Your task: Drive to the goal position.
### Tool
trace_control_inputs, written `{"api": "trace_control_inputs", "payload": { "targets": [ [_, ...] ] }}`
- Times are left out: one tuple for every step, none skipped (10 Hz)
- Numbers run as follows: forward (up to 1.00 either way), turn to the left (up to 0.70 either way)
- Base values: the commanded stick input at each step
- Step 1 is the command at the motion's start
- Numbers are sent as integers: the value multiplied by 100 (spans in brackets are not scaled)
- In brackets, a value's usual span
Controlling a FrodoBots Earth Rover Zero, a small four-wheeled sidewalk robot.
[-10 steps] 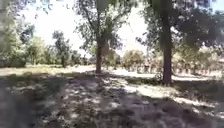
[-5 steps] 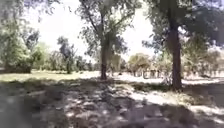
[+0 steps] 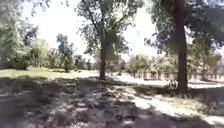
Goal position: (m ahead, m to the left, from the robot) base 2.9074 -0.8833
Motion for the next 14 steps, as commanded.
{"api": "trace_control_inputs", "payload": {
  "targets": [
    [85, 0],
    [85, 0],
    [85, 0],
    [85, 0],
    [85, 0],
    [85, 0],
    [85, 0],
    [85, 0],
    [85, 0],
    [85, 0],
    [85, 0],
    [85, 0],
    [76, 0],
    [67, 0]
  ]
}}
